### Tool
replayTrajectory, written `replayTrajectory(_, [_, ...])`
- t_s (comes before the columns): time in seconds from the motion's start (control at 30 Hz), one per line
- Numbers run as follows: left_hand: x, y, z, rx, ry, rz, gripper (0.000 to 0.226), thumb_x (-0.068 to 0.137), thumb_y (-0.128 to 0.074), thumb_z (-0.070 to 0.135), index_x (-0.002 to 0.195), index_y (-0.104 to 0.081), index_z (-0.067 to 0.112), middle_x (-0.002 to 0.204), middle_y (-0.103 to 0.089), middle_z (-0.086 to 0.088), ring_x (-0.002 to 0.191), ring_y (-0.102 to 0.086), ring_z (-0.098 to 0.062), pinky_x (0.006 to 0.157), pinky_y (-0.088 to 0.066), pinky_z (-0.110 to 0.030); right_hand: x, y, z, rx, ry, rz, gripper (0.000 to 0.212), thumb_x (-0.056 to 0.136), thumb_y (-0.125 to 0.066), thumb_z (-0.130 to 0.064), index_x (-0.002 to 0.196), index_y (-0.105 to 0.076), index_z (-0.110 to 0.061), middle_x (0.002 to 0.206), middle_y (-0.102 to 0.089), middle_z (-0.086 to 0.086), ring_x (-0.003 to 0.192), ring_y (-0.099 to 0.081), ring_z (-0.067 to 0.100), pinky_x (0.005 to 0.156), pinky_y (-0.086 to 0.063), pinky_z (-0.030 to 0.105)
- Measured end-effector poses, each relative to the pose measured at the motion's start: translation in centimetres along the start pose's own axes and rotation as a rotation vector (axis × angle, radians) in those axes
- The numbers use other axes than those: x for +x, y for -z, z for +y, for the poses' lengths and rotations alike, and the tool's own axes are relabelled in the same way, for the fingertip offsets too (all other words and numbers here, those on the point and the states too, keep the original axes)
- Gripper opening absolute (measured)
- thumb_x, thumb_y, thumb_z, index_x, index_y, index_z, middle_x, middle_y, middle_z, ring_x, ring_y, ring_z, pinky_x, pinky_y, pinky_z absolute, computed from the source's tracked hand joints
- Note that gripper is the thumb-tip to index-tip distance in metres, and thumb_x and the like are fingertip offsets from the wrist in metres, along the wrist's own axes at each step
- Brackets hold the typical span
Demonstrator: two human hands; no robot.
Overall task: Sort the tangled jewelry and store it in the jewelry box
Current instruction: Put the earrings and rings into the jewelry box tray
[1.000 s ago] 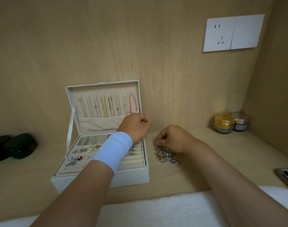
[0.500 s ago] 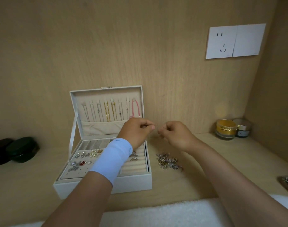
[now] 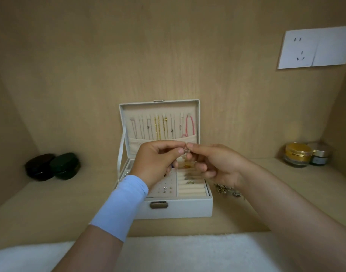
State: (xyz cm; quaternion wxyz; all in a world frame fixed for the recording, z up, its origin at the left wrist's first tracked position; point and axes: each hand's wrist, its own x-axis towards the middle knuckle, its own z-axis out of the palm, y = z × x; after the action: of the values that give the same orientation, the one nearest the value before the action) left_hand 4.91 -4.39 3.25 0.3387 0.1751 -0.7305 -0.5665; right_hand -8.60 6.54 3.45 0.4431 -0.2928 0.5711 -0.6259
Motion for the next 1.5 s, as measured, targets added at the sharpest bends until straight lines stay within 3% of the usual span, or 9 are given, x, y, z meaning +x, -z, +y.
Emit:
replayTrajectory(0.33, [-2.3,6.2,-1.8,0.029,-0.064,0.103,0.013,0.082,-0.077,0.007,0.09,-0.08,0.017,0.065,-0.071,0.0,0.05,-0.052,-0.013,0.047,-0.043,-0.022,0.8,-6.9,1.0,-0.054,-0.053,0.026,0.011,0.095,-0.065,-0.02,0.102,-0.07,-0.013,0.069,-0.066,-0.003,0.039,-0.034,0.004,0.033,-0.017,0.016])
replayTrajectory(0.57, [-2.5,9.7,-2.3,-0.103,0.065,0.134,0.01,0.088,-0.072,0.012,0.094,-0.079,0.016,0.076,-0.071,-0.01,0.057,-0.049,-0.013,0.049,-0.041,-0.023,2.4,-10.9,0.5,-0.354,0.268,0.105,0.007,0.092,-0.069,-0.013,0.098,-0.072,-0.013,0.074,-0.073,0.003,0.045,-0.05,0.014,0.039,-0.032,0.021])
replayTrajectory(0.67, [-2.1,10.6,-2.4,-0.081,0.117,0.159,0.008,0.09,-0.071,0.017,0.091,-0.079,0.018,0.067,-0.064,-0.007,0.054,-0.048,-0.01,0.05,-0.041,-0.02,2.8,-11.5,0.2,-0.498,0.39,0.044,0.011,0.092,-0.067,-0.011,0.097,-0.074,-0.017,0.08,-0.075,0.005,0.046,-0.054,0.016,0.039,-0.037,0.022])
replayTrajectory(0.83, [-2.1,10.9,-2.7,-0.173,0.261,0.086,0.011,0.09,-0.071,0.014,0.099,-0.076,0.01,0.073,-0.067,-0.003,0.049,-0.048,-0.006,0.044,-0.041,-0.015,3.2,-10.6,0.4,-0.971,0.69,0.018,0.016,0.079,-0.084,-0.02,0.092,-0.08,-0.029,0.085,-0.075,-0.011,0.052,-0.058,0.01,0.055,-0.051,0.022])
replayTrajectory(0.97, [-2.2,11.1,-2.9,-0.28,0.323,-0.025,0.015,0.092,-0.067,0.013,0.105,-0.073,0.009,0.077,-0.069,0.001,0.052,-0.05,-0.005,0.044,-0.041,-0.014,3.0,-10.1,0.5,-0.98,0.748,0.054,0.007,0.082,-0.081,-0.024,0.089,-0.082,-0.024,0.072,-0.073,-0.019,0.049,-0.057,0.005,0.055,-0.048,0.016])
replayTrajectory(1.07, [-2.5,11.4,-2.9,-0.155,0.287,-0.077,0.016,0.093,-0.066,0.017,0.106,-0.074,0.01,0.079,-0.07,0.002,0.053,-0.052,-0.006,0.046,-0.043,-0.017,2.8,-9.7,1.0,-0.959,0.72,0.061,0.003,0.084,-0.079,-0.024,0.086,-0.081,-0.023,0.066,-0.07,-0.017,0.048,-0.057,0.005,0.055,-0.047,0.016])
replayTrajectory(1.2, [-2.7,12.6,-2.8,0.114,0.22,-0.01,0.016,0.097,-0.06,0.021,0.1,-0.076,0.019,0.077,-0.065,0.005,0.05,-0.051,-0.005,0.048,-0.043,-0.016,2.5,-9.4,2.6,-1.1,0.6,0.058,0.006,0.084,-0.08,-0.025,0.089,-0.08,-0.029,0.074,-0.072,-0.018,0.069,-0.064,-0.001,0.068,-0.047,0.014])
replayTrajectory(1.37, [-3.1,13.2,-2.7,0.006,0.209,0.016,0.024,0.103,-0.048,0.01,0.11,-0.07,0.016,0.089,-0.064,0.002,0.051,-0.052,-0.005,0.047,-0.041,-0.016,1.7,-9.8,3.8,-1.398,0.623,0.075,0.005,0.082,-0.079,-0.041,0.086,-0.077,-0.038,0.08,-0.064,-0.023,0.071,-0.056,-0.006,0.063,-0.04,0.015])
replayTrajectory(1.5, [-3.1,13.0,-2.9,-0.024,0.19,0.042,0.017,0.097,-0.059,0.008,0.107,-0.07,0.017,0.089,-0.071,-0.001,0.049,-0.053,-0.007,0.044,-0.04,-0.015,1.7,-10.0,3.8,-1.492,0.729,0.064,0.007,0.083,-0.077,-0.042,0.088,-0.077,-0.038,0.088,-0.06,-0.02,0.071,-0.049,-0.003,0.058,-0.031,0.011])
